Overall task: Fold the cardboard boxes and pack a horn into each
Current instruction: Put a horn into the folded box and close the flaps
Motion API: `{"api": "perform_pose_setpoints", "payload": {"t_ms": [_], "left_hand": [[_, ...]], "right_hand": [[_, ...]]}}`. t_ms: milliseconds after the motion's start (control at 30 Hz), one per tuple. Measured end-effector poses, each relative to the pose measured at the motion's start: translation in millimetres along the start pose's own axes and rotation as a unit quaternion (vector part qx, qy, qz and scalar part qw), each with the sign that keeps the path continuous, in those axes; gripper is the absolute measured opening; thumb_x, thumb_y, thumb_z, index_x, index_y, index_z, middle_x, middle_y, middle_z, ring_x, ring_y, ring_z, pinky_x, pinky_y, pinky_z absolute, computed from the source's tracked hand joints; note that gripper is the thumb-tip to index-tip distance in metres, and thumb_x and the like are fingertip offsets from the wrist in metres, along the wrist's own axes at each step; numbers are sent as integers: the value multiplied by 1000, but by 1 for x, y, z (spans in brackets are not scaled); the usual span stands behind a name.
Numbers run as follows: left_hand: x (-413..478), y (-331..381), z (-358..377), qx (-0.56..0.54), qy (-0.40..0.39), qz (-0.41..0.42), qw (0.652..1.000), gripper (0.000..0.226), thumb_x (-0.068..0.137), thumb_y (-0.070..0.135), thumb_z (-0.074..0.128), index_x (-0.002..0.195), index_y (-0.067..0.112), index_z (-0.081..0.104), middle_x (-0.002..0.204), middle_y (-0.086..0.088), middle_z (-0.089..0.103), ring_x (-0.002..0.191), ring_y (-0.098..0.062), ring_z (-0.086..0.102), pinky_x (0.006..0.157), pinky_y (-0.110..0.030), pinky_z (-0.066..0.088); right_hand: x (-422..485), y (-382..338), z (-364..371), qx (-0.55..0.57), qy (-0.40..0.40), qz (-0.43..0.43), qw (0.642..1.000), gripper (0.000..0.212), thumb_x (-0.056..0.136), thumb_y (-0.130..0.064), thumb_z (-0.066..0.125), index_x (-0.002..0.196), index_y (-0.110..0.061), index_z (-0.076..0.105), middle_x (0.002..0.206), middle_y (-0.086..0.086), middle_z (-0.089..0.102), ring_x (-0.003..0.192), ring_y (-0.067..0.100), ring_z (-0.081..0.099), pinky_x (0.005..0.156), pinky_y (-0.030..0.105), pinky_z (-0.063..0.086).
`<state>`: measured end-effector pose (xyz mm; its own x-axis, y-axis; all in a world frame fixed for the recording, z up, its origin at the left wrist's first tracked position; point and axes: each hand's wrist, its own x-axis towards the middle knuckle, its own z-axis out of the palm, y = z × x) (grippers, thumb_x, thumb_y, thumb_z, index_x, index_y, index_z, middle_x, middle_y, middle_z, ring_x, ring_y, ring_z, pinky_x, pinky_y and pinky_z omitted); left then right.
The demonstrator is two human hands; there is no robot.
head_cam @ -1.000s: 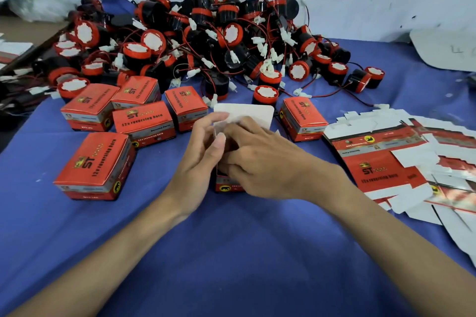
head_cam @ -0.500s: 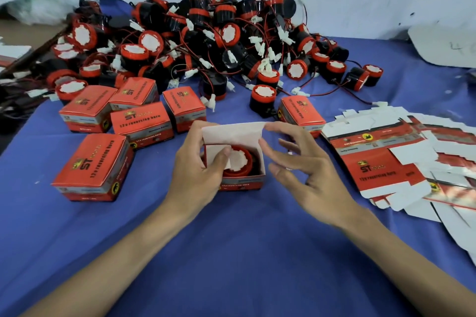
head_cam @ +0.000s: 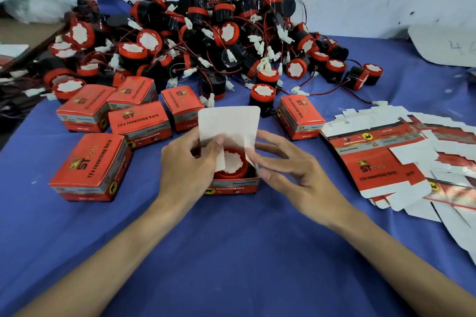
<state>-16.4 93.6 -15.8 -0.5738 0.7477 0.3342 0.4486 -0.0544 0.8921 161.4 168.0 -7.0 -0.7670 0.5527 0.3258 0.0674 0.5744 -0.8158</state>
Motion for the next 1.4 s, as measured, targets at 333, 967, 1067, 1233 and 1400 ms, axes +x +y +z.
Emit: {"api": "perform_pose_setpoints", "payload": {"t_ms": [333, 967, 1067, 1233, 1400], "left_hand": [[-12, 10, -9, -13, -165, 253, 953, 42, 95, 48, 45, 123, 19, 58, 126, 7, 61, 119, -6, 56, 96, -22, 45], [-5, 4, -24, 36, -262, 244, 933, 54, 92, 57, 43, 129, 19, 54, 132, 8, 57, 121, -6, 54, 94, -19, 46], [-2, -1, -27, 60, -277, 252, 925, 46, 97, 49, 39, 136, 26, 48, 140, 15, 49, 128, -5, 47, 95, -18, 45], [-1, -10, -27, 103, -258, 315, 907, 48, 100, 42, 38, 144, 22, 36, 145, 15, 42, 131, -3, 42, 101, -18, 41], [1, -12, -24, 126, -203, 381, 893, 43, 101, 32, 40, 135, 6, 44, 137, -2, 50, 128, -13, 48, 105, -24, 41]], "right_hand": [[6, -7, 4, 131, 23, 72, 988, 39, 93, -41, 41, 107, -18, 70, 115, -15, 68, 113, 3, 59, 91, 17, 46], [2, -5, -4, 177, 7, 61, 982, 25, 84, -13, 65, 108, -12, 70, 128, -5, 61, 121, 11, 55, 91, 28, 50], [2, 2, -1, 159, 40, 60, 985, 19, 79, -16, 71, 97, -11, 72, 123, -1, 64, 115, 14, 60, 94, 34, 50], [2, 4, -1, 156, 68, 56, 984, 33, 75, -12, 75, 98, -23, 54, 116, -3, 67, 108, 17, 64, 89, 32, 52], [0, 2, 0, 31, 72, 10, 997, 36, 83, -22, 69, 118, -16, 65, 126, -6, 62, 121, 10, 55, 94, 29, 50]]}}
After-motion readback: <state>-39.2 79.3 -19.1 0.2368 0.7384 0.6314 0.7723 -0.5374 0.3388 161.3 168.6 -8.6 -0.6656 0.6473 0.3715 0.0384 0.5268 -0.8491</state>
